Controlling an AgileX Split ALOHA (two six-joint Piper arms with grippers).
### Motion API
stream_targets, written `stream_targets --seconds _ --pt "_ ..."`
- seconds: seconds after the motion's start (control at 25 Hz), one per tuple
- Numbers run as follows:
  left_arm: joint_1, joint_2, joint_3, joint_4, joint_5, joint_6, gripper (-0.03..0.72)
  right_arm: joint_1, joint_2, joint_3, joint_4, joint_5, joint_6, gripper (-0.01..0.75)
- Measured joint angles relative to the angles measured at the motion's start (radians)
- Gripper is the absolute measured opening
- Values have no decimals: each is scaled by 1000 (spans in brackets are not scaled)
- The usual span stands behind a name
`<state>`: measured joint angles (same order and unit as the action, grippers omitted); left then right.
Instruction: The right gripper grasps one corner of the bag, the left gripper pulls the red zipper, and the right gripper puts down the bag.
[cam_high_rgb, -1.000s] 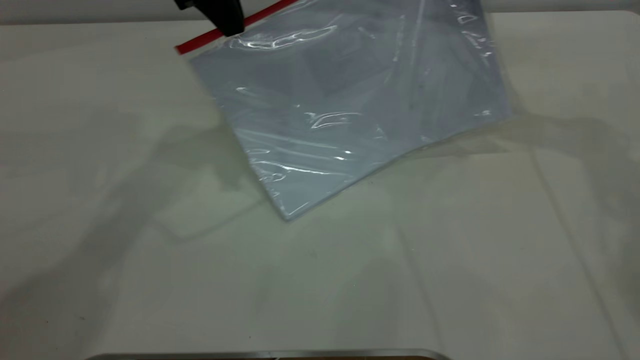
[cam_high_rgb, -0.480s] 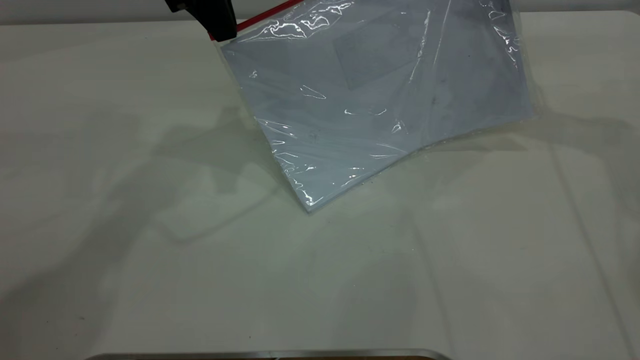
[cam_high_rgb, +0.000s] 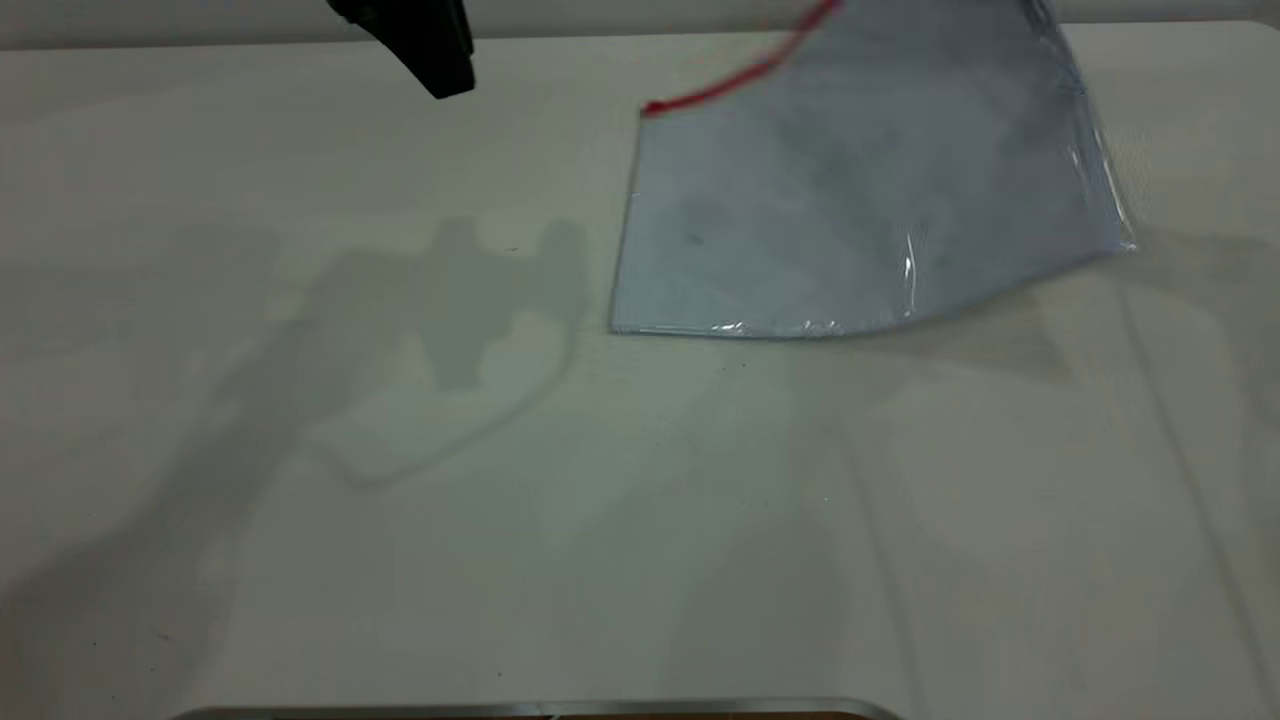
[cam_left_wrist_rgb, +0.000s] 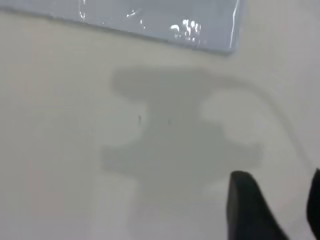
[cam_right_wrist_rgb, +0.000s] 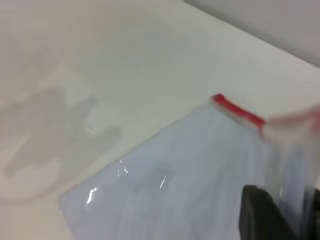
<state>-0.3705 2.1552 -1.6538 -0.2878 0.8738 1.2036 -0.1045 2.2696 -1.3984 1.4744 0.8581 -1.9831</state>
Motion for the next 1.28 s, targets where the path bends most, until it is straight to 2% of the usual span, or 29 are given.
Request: stream_targets --seconds 0.16,0.24,0.36,0.48,0.56,0.68,0.96,1.28 --pt "0 0 0 -15 -58 -59 509 -2 -2 -1 8 1 22 406" --pt "0 0 0 -15 -81 -128 535 -2 -3 -1 8 2 55 503" --pt "0 -7 0 -14 -88 -227 546 -2 -5 -1 8 -33 115 589" --pt "0 -46 0 13 -88 -311 547 -2 -30 -1 -14 -179 222 597" --pt "0 -93 0 57 -88 -377 548 -2 -82 0 -93 -258 309 587" --pt "0 -197 0 142 -80 -522 548 -3 -217 1 -249 -285 472 580" --pt "0 -508 1 303 50 -880 548 -3 -665 1 -561 -165 914 578" --pt "0 -709 1 323 203 -1027 548 -3 -1038 1 -826 35 1279 578"
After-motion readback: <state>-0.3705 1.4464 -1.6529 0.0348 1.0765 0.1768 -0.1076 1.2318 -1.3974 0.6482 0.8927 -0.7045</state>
